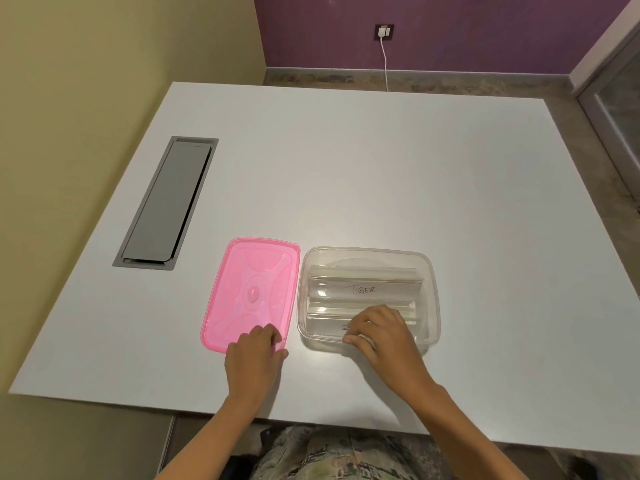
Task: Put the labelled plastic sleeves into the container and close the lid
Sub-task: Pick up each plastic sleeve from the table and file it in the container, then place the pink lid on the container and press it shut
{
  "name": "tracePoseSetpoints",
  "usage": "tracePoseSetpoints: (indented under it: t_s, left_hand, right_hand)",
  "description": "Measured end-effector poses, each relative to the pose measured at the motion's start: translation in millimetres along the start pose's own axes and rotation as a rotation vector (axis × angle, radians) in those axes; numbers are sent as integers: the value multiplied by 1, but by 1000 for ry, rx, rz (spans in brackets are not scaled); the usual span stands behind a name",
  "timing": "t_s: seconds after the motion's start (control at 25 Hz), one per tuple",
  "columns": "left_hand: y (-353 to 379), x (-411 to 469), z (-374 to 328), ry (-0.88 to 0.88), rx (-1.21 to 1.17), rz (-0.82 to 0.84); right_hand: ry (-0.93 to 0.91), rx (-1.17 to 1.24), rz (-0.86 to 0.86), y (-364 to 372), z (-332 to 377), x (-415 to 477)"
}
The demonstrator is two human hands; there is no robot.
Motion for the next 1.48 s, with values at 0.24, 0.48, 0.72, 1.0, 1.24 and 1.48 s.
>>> tracePoseSetpoints:
  t_s: [0.24,0.48,0.72,1.0,1.24,1.48]
  left_hand:
    - [-17,-2,-14,127,75,-93]
    - [-97,3,-54,169,-255,-486]
    - [-182,1,-91,200,-555,-812]
    - [-192,10,-123,230,-848,-730]
    - [-157,40,-134,88,-940,-514]
    - [-109,68,-123,24,-824,-289]
  right_hand:
    - [-40,-43,-1,-1,6,4]
    - [45,84,-22,-7,5,7]
    - [318,313,-313,-50,-17,22]
    - [538,604,-454,-83,-56,22]
    - [625,597,-390,-83,-74,-2]
    - [786,452,-393,-73,-92,-33]
Point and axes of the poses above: each hand's wrist, its own x-axis towards the middle knuckle, its own y-axis out of the palm, z = x × y, the point moved 6 cm from there along x, towards the middle knuckle, and after that the axes turned 13 degrees about -x, right-handed, at the moved point
